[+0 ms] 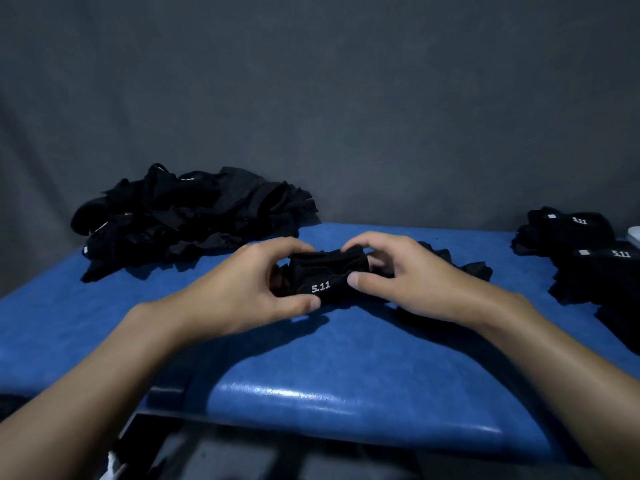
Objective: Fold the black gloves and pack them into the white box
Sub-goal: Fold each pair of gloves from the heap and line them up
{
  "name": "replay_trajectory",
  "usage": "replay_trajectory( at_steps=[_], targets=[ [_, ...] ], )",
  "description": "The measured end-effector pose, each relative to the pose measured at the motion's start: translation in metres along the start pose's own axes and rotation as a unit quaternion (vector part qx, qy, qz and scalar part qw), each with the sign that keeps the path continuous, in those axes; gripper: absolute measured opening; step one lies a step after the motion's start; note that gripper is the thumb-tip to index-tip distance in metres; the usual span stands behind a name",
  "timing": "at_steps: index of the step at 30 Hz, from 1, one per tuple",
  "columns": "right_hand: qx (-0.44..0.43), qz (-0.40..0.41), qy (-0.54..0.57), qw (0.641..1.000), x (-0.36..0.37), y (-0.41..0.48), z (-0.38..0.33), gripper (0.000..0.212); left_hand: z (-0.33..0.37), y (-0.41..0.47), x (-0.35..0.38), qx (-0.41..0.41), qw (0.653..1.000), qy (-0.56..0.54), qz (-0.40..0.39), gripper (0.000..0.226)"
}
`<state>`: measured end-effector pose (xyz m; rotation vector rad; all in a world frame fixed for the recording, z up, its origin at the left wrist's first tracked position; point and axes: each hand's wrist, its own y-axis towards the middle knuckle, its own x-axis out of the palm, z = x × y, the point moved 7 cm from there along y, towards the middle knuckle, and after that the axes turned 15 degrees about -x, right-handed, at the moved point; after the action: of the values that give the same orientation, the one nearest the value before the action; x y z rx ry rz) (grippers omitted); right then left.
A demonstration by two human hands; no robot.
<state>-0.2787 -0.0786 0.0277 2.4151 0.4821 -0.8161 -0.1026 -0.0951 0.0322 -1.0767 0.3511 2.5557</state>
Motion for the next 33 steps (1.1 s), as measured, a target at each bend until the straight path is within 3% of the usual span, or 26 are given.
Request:
replay_trajectory(
  at_steps=[4, 8, 11, 16, 25, 33],
  targets=[
    [0.004, 0.01, 0.016, 1.0, -0.001, 0.0, 0.002, 0.014, -0.006, 0.004, 0.0, 0.001, 0.999, -0.046, 0.0, 0.031],
    [0.01, 0.03, 0.001, 1.0, -0.002, 0.0, 0.002, 0.027, -0.013, 0.009, 0.003, -0.016, 0.998, -0.059, 0.0, 0.022],
    [0.032, 0.044, -0.024, 0.998, -0.004, 0.0, 0.008, 0.039, -0.016, 0.011, 0.004, -0.032, 0.999, -0.041, 0.013, 0.016],
    [0.036, 0.069, -0.046, 0.996, -0.004, 0.004, 0.014, 0.035, -0.019, 0.015, 0.003, -0.073, 0.996, -0.01, 0.048, 0.014],
    [0.042, 0.112, -0.096, 0.988, -0.003, 0.011, 0.021, 0.033, -0.022, 0.016, 0.002, -0.107, 0.989, 0.014, 0.097, 0.037],
    [-0.023, 0.029, -0.146, 0.989, 0.003, 0.011, 0.011, 0.041, -0.015, 0.017, 0.003, -0.076, 0.989, 0.059, 0.113, 0.031]
  ],
)
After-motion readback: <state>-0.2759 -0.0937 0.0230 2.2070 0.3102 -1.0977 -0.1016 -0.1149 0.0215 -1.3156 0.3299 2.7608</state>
